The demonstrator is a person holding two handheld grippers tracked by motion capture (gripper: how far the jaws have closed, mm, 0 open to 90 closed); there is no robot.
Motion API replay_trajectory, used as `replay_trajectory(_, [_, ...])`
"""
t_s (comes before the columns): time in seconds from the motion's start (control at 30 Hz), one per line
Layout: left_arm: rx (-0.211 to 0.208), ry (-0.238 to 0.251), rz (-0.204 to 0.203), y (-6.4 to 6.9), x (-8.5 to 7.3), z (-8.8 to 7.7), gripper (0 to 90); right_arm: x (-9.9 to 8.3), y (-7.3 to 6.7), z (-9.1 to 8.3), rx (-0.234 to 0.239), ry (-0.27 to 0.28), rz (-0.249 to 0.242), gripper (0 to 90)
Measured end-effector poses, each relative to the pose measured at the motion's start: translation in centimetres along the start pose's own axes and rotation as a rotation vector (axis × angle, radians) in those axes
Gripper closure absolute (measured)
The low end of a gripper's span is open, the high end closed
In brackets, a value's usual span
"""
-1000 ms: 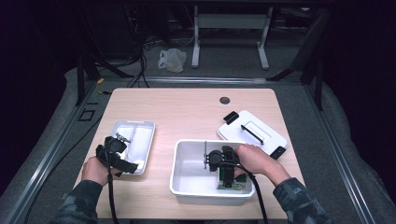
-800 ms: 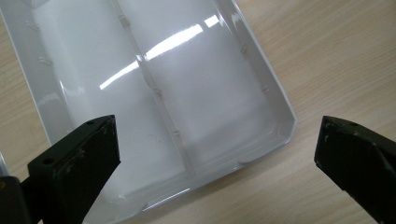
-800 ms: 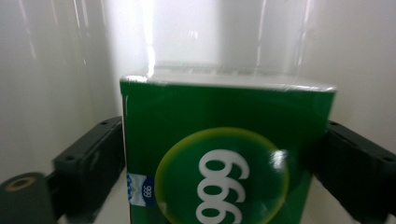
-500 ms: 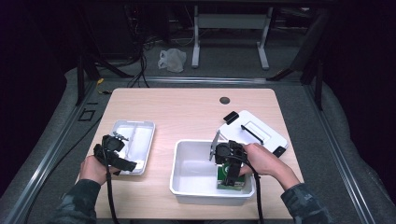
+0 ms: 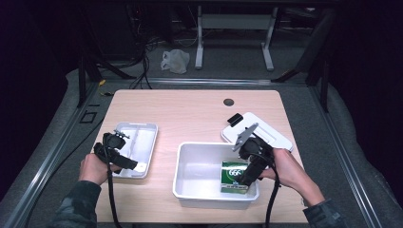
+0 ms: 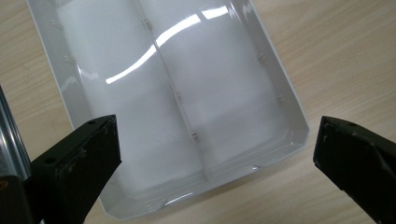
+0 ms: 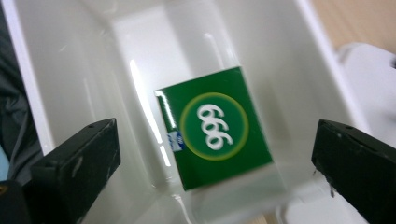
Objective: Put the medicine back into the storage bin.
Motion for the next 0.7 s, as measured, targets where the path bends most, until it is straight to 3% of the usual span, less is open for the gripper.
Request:
replay_trajectory(0.07, [0.003, 0.005, -0.018, -0.4, 0.5, 0.0, 0.5, -1.8, 0.5, -1.0, -0.04, 0.042, 0.09, 0.0])
replay_trajectory(0.1, [0.003, 0.005, -0.018, -0.4, 0.5, 0.0, 0.5, -1.8, 0.5, -1.0, -0.04, 0.042, 0.09, 0.0])
replay_trajectory(0.13, [0.007, 0.008, -0.017, -0.5, 0.6, 0.0, 0.5, -2.5, 0.7, -1.2, -0.057, 0.046, 0.123, 0.0])
replay_trajectory(0.2, [0.004, 0.012, -0.027, -0.7, 0.7, 0.2, 0.1, -4.8, 1.2, -1.6, -0.086, 0.079, 0.218, 0.0])
replay_trajectory(0.27, [-0.001, 0.011, -0.035, -1.0, 0.8, 0.5, 0.0, -5.5, 1.4, -1.6, -0.093, 0.089, 0.247, 0.0])
replay_trajectory(0.3, [0.004, 0.003, -0.041, -1.3, 0.9, 0.7, 0.1, -6.9, 1.8, -1.5, -0.114, 0.102, 0.312, 0.0])
replay_trajectory(0.4, [0.007, -0.007, -0.042, -1.6, 1.1, 0.9, 0.9, -8.2, 2.1, -1.4, -0.13, 0.095, 0.351, 0.0])
replay_trajectory(0.43, [0.005, -0.009, -0.053, -1.8, 1.2, 1.2, 1.2, -9.6, 2.5, -1.5, -0.134, 0.125, 0.415, 0.0])
replay_trajectory(0.47, [0.005, -0.009, -0.053, -1.8, 1.2, 1.2, 1.5, -9.6, 2.5, -1.5, -0.134, 0.125, 0.415, 0.0])
replay_trajectory(0.5, [0.004, -0.019, -0.052, -2.0, 1.3, 1.4, 1.5, -10.7, 2.8, -1.1, -0.14, 0.128, 0.462, 0.0])
replay_trajectory(0.53, [0.004, -0.019, -0.052, -2.0, 1.3, 1.4, 1.6, -10.7, 2.8, -1.1, -0.14, 0.128, 0.462, 0.0])
replay_trajectory(0.7, [0.007, -0.04, -0.049, -2.3, 2.1, 2.0, 2.3, -12.5, 3.5, 1.1, -0.145, 0.083, 0.556, 0.0])
Point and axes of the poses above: each handheld gripper's, and its own axes: z roughly forward along the jaws, x roughly out of its top, y roughly to its right, the point moved 1 cm from there along z, roughly forward along the jaws, and after that the axes turned 11 degrees about -y, right-handed, at the moved point
